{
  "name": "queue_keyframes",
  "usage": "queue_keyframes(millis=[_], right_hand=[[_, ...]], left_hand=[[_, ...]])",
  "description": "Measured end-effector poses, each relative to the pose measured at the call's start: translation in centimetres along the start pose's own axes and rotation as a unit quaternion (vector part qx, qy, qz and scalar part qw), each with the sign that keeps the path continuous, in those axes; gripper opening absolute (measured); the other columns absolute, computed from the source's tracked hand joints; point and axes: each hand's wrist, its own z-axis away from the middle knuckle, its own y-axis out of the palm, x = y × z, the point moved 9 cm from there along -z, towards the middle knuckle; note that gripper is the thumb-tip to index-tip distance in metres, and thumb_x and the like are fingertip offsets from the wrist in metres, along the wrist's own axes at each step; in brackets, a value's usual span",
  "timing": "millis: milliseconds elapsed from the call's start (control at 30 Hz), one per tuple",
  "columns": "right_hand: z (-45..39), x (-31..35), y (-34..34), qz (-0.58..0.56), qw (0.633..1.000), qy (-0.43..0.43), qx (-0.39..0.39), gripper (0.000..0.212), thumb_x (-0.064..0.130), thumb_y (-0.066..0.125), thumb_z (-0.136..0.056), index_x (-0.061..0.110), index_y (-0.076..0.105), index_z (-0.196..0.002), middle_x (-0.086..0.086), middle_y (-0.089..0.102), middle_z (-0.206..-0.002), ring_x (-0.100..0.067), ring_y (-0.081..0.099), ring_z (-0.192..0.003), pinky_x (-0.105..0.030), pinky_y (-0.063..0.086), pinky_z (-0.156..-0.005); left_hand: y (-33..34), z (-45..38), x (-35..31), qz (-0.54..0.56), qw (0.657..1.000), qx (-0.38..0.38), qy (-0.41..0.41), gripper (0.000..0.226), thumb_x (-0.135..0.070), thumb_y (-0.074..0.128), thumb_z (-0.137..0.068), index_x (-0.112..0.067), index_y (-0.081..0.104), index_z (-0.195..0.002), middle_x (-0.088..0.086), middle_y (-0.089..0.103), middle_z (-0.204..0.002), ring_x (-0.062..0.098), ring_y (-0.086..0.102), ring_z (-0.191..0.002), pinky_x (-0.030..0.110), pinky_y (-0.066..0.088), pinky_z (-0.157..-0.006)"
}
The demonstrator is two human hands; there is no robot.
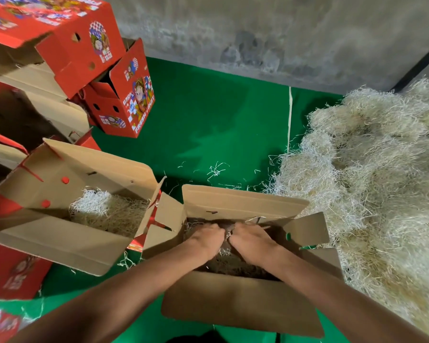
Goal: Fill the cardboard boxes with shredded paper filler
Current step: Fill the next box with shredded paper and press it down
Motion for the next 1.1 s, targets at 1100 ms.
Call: queue_keyframes(millis=[1100], right_hand=[[0.5,-5.0,9.1,0.203,0.935,0.148,0.251,0.037,0.018,0.059,-0.096,0.016,0.062,-0.133,-0.004,0.063,-0.131,-0.020,0.062,-0.112,-0.029,0.053,-0.078]], left_hand=[[5.5,-2.3,2.0,-0.057,0.987,0.142,-0.039,0.063,-0.027,0.054,-0.100,-0.019,0.027,-0.157,0.015,0.016,-0.164,0.034,0.016,-0.150,0.048,0.022,-0.122]])
